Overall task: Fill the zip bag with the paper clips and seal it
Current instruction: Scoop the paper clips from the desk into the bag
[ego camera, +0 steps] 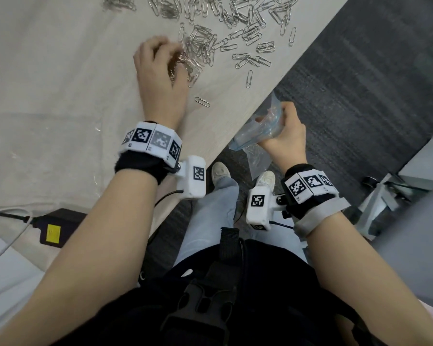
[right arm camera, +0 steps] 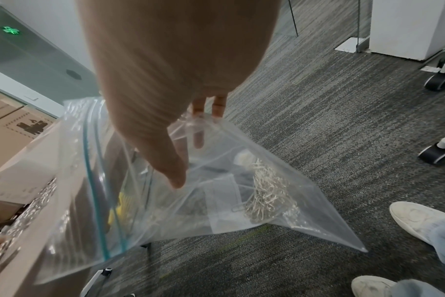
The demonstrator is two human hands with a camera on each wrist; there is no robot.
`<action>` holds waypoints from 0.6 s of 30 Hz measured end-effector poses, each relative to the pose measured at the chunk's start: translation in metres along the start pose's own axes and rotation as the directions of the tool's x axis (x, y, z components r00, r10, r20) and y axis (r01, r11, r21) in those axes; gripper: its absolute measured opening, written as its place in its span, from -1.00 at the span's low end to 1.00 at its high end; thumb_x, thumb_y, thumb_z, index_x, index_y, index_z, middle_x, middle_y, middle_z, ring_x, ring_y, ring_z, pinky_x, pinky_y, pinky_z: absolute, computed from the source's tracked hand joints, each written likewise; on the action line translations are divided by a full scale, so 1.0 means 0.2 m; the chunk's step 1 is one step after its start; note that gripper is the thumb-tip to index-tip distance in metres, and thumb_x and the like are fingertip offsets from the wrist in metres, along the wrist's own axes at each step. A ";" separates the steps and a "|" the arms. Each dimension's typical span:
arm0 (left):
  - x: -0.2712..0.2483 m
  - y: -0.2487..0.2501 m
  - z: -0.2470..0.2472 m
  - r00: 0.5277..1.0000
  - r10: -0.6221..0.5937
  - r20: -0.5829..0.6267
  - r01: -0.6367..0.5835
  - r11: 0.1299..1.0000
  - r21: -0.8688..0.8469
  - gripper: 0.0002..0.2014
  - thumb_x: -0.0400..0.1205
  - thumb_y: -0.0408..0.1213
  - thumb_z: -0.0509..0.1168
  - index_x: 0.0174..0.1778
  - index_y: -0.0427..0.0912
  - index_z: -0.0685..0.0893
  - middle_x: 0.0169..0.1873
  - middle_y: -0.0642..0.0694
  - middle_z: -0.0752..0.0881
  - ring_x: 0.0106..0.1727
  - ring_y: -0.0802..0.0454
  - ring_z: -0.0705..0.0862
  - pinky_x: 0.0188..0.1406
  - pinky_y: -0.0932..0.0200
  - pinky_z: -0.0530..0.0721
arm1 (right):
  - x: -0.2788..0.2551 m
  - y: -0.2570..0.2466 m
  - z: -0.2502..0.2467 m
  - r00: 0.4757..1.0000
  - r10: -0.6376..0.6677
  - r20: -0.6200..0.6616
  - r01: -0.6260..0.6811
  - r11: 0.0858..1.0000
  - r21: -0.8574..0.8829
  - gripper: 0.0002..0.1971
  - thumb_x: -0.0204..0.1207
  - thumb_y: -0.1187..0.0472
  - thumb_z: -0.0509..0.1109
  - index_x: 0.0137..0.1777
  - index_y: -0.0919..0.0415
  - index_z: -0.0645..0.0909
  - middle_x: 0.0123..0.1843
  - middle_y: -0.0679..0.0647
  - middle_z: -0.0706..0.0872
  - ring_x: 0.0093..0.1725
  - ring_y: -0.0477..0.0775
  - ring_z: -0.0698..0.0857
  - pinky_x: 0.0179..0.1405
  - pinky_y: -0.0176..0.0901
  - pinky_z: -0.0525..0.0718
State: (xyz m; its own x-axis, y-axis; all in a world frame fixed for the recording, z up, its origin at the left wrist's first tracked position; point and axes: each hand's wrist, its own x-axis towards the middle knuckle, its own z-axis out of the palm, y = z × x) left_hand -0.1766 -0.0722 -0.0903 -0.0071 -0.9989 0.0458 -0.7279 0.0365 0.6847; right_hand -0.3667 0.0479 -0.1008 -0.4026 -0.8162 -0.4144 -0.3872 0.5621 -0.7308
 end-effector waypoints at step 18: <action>0.13 -0.04 -0.04 0.978 -0.032 0.205 -0.045 0.931 0.363 -0.43 0.63 0.07 0.08 0.55 -0.05 0.28 0.56 -0.14 0.25 0.60 -0.16 0.15 0.62 -0.10 0.08 | 0.01 0.02 -0.02 0.999 0.023 0.027 -0.023 1.000 0.015 -0.58 0.29 0.19 0.58 0.06 -0.03 0.45 -0.02 0.06 0.78 0.03 0.19 0.75 0.16 0.28 0.69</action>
State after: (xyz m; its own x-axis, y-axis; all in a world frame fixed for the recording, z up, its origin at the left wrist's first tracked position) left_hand -0.1649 -0.0973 -0.0882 -0.1240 -0.9842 -0.1261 -0.9258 0.0690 0.3716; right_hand -0.3719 0.0480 -0.1022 -0.3884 -0.8067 -0.4455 -0.3657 0.5786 -0.7290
